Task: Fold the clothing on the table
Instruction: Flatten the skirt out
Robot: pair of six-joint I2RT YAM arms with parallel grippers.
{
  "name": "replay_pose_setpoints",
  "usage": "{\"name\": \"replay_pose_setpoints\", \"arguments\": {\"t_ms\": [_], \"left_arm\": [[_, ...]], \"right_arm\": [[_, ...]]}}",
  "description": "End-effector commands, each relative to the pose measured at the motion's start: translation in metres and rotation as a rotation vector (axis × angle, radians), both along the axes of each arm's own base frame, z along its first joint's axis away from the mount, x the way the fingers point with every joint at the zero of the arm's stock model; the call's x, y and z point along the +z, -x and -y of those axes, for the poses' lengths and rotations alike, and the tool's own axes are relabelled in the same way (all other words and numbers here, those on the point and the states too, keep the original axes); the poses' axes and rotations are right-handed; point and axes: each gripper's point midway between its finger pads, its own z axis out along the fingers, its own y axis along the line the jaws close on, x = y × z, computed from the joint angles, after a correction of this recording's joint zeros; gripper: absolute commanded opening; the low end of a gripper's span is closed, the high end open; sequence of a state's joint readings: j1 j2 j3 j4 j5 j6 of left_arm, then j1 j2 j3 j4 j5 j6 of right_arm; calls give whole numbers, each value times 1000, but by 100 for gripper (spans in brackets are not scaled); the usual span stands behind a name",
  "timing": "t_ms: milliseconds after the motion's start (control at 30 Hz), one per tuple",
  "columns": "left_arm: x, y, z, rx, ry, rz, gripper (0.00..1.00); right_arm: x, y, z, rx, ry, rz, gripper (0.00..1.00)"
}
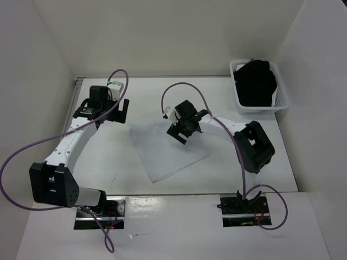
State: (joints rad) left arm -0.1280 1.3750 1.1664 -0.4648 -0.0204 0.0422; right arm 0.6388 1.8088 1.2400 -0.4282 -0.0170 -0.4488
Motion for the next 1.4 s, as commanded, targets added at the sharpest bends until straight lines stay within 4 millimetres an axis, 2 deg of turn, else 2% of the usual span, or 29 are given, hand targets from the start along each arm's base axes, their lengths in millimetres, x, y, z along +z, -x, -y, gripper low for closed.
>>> {"name": "replay_pose_setpoints", "arguments": {"t_ms": [0,33,167,300,333,367,433,467,533,700,733,767,800,867,900,1100,1233,1367], "left_arm": [[30,13,-12,52,51,80,100],[35,17,-19,66,58,98,100],[41,23,-35,110,58,135,100],[37,25,-35,104,70,125,100],[34,24,-35,99,63,116,100],[31,23,-35,99,62,107,100],[27,22,-35,99,61,98,100],[27,22,-35,99,61,98,100],[27,22,-35,99,61,98,100],[20,22,-35,94,53,79,100],[20,22,-35,94,53,79,100],[17,21,-35,94,53,70,100],[17,21,-35,94,53,70,100],[17,21,-35,94,53,70,100],[17,21,-35,94,53,70,100],[17,22,-34,87,59,69,100],[17,22,-32,80,64,69,100],[14,21,-31,66,64,60,100]], "right_arm": [[20,-31,-24,30,-26,102,96],[15,-35,-32,39,-33,110,96],[26,-57,-49,45,-68,166,96],[41,-69,-68,72,-136,202,96],[34,-70,-72,71,-141,183,96],[41,-81,-73,51,-163,205,96],[41,-90,-77,24,-189,196,96],[39,-102,-77,0,-197,195,96],[32,-110,-76,-32,-202,177,96],[-1,-129,-74,-60,-189,103,96],[-2,-135,-71,-66,-196,95,96],[-13,-140,-65,-88,-191,78,96],[-20,-136,-66,-80,-189,55,96],[-19,-146,-55,-110,-202,52,96],[-25,-146,-55,-110,-197,45,96],[-25,-149,-41,-165,-220,4,96],[-32,-140,-32,-238,-215,-59,96],[-29,-134,-12,-327,-207,-83,96]]}}
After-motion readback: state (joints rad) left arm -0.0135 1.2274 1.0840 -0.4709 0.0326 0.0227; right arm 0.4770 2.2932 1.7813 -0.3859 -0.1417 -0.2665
